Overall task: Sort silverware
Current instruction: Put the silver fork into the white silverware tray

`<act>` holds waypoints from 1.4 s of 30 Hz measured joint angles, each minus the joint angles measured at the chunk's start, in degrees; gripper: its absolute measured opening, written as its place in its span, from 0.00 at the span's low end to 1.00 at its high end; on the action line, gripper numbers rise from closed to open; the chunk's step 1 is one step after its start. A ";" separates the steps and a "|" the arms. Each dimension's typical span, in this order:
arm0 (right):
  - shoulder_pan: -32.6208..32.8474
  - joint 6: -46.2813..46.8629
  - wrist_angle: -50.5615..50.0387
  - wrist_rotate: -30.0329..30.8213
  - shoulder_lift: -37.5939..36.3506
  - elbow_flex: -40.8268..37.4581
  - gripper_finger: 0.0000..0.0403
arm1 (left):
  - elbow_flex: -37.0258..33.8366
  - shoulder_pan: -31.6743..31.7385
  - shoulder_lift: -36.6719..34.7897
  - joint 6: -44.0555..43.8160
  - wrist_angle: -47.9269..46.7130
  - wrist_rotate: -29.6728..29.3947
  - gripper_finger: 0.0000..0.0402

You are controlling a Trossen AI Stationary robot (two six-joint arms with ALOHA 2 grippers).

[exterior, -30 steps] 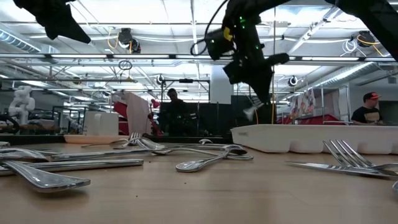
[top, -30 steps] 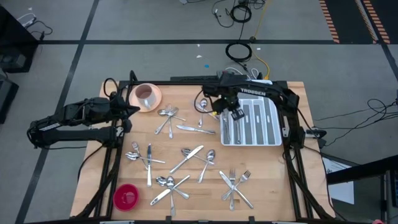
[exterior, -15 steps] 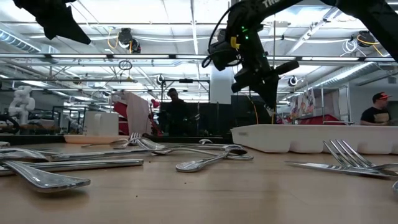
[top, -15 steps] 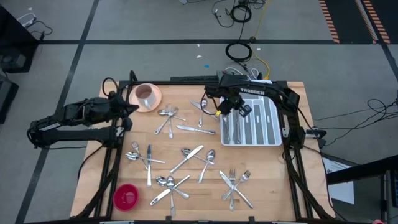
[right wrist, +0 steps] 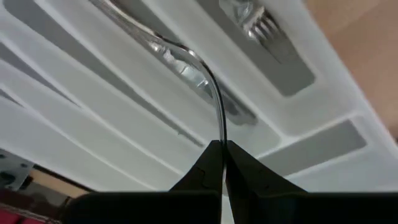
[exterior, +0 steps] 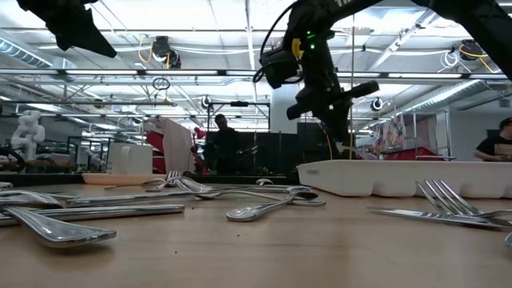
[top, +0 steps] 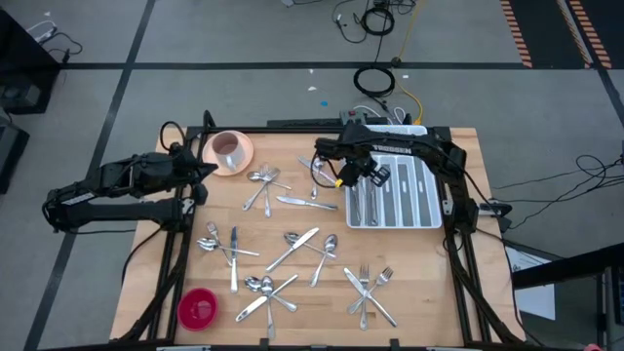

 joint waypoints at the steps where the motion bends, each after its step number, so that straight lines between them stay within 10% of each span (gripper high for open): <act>1: 0.08 -0.18 -0.15 0.02 0.92 0.31 0.00 | 0.00 0.00 0.00 0.00 0.00 0.01 0.02; 20: 0.29 -1.43 -3.16 -0.55 10.71 18.61 0.00 | 0.00 0.00 0.00 0.06 -0.17 0.01 0.02; 42: -2.08 -2.17 -3.33 -4.57 11.29 17.56 0.00 | 0.00 0.02 0.02 0.15 -1.45 -1.33 0.02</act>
